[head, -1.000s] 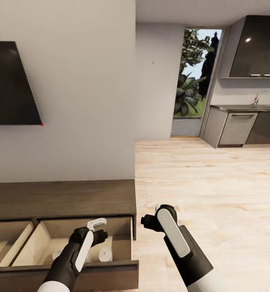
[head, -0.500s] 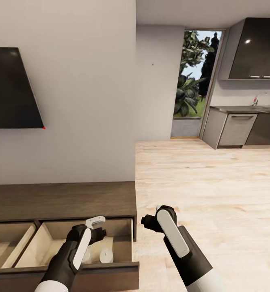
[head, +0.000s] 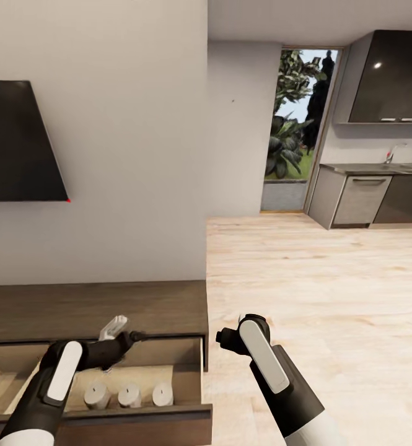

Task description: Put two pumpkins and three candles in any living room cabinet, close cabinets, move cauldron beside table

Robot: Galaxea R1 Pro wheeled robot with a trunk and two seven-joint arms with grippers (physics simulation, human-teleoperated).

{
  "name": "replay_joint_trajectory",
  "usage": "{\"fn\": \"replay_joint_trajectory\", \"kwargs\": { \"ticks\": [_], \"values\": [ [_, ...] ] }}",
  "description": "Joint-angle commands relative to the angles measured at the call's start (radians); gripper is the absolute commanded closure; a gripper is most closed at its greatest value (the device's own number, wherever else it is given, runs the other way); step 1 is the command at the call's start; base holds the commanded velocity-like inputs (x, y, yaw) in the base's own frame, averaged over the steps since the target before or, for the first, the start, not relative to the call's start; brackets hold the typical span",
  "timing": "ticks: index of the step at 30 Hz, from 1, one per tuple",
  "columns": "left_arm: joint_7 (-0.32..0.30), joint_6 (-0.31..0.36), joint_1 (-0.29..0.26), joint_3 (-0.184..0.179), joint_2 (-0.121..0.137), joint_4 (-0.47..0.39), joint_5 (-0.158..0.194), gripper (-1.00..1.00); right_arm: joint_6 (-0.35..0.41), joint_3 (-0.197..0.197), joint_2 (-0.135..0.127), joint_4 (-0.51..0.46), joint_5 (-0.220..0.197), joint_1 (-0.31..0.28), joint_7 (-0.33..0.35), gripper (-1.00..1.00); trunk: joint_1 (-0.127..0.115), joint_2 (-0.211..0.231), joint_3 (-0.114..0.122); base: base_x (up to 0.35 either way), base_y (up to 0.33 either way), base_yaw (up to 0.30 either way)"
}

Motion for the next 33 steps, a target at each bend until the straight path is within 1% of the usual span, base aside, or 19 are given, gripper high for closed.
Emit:
{"fn": "replay_joint_trajectory", "kwargs": {
  "ticks": [1,2,5,8,12,18,23,33],
  "values": [
    [-0.059,0.002,0.000,0.001,0.022,0.002,0.016,-1.00,0.000,-0.001,0.000,0.000,0.000,0.000,0.000,-1.00,-0.004,0.007,0.003,0.000,0.000,0.000],
    [-0.093,0.002,0.001,0.002,0.033,0.004,0.025,-1.00,0.000,-0.001,0.000,0.000,0.000,0.000,0.000,-1.00,-0.008,0.014,0.006,0.000,0.000,0.000],
    [-0.157,0.003,0.002,0.003,0.054,0.005,0.038,-1.00,0.000,-0.001,0.000,0.001,0.000,0.000,0.000,-1.00,-0.019,0.035,0.016,0.000,0.000,0.000],
    [-0.188,0.003,0.002,0.004,0.066,0.005,0.046,-1.00,0.000,-0.001,0.000,0.001,0.000,0.000,0.000,-1.00,-0.031,0.056,0.025,0.000,0.000,0.000],
    [-0.198,0.004,0.002,0.005,0.079,0.005,0.053,-1.00,0.000,-0.002,-0.001,0.000,0.001,0.000,0.000,-1.00,-0.046,0.084,0.038,0.000,0.000,0.000],
    [-0.202,0.005,0.002,0.005,0.105,0.005,0.091,-1.00,-0.001,0.000,0.000,-0.001,0.001,0.000,0.000,-1.00,-0.069,0.126,0.056,0.000,0.000,0.000],
    [-0.203,0.005,0.004,0.004,0.109,0.005,0.104,-1.00,-0.003,0.000,0.001,0.000,0.001,0.000,0.000,-1.00,-0.088,0.161,0.072,0.000,0.000,0.000],
    [-0.203,0.003,0.013,0.002,0.109,0.005,0.104,-1.00,-0.012,0.000,0.000,0.000,0.000,0.000,0.000,-1.00,-0.127,0.231,0.103,0.000,0.000,0.000]
  ]
}}
